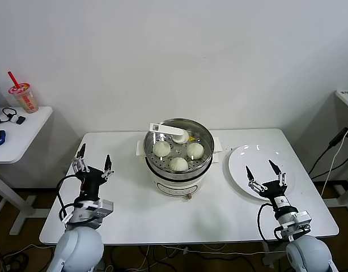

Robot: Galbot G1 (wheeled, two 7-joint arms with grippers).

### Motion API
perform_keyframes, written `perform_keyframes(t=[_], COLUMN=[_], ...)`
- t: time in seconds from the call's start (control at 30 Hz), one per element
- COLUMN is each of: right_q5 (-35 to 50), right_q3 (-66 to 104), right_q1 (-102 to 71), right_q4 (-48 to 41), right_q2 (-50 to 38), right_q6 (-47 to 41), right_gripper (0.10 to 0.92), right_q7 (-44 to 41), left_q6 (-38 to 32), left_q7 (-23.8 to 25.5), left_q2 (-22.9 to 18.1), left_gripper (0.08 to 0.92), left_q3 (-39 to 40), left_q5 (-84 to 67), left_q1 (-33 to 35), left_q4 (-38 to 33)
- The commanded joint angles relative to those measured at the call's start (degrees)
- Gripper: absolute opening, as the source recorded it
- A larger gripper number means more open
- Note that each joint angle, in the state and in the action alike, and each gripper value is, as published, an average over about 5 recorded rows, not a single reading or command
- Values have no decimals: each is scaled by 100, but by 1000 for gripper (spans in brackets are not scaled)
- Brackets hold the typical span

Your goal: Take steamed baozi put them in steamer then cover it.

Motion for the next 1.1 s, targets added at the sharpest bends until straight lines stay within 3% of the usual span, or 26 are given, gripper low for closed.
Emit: perform_keyframes(t=[0.03,0.47,1.1], right_q5=[-312,-554,-506], right_q3=[26,117,399], right_q1=[30,-6,-140], right_q4=[-8,4,11], right_q2=[145,491,506], right_q6=[-44,-95,-33], right_gripper=[823,823,823], right_q7=[55,124,134], left_q6=[955,1045,1019], left_q7=[860,1235,1254], left_q2=[1197,1127,643], left_gripper=[823,823,823], left_q3=[1330,2572,3575], left_q5=[1632,1693,1557], left_q1=[-1055,-2656,-3708], left_q4=[145,809,1900])
